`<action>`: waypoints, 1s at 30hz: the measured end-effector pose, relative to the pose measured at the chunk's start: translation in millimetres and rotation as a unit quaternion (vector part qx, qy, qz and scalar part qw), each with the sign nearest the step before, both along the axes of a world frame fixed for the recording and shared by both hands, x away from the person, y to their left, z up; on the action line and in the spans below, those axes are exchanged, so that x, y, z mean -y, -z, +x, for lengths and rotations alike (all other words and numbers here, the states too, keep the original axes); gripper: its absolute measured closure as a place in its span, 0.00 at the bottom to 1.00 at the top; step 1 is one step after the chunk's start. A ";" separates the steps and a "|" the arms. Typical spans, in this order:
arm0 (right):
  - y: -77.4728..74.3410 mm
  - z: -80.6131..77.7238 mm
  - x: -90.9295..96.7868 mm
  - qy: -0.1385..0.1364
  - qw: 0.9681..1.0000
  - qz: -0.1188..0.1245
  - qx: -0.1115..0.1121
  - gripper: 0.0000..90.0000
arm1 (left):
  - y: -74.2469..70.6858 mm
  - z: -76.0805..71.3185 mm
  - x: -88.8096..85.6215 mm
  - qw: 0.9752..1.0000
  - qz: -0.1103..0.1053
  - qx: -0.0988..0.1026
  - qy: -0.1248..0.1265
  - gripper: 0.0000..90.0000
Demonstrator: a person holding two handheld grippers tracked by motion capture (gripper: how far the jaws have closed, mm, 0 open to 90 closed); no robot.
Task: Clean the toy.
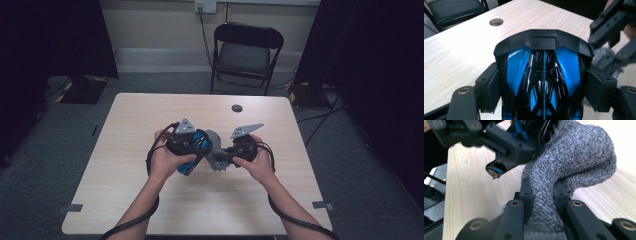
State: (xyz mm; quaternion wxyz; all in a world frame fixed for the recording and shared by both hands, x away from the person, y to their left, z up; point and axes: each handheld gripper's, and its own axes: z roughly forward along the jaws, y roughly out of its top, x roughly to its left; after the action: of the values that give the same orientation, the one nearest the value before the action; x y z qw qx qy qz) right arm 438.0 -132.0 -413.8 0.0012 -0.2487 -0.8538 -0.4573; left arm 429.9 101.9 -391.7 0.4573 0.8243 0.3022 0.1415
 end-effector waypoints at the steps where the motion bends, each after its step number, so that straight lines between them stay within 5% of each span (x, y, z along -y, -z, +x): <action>1: 1.4 -0.9 -0.4 -0.002 1.000 -0.002 0.000 0.84 | -1.4 0.4 1.0 1.000 -0.009 0.001 0.000 0.28; 30: 14.4 -21.3 -14.0 -0.020 1.000 -0.002 -0.008 0.84 | -14.2 10.3 14.6 1.000 -0.018 -0.002 -0.005 0.28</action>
State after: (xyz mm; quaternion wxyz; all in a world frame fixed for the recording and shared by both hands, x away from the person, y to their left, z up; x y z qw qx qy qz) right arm 416.7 -118.0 -428.2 0.0163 -0.2348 -0.8597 -0.4533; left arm 440.3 87.2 -377.6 0.4706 0.8148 0.3095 0.1370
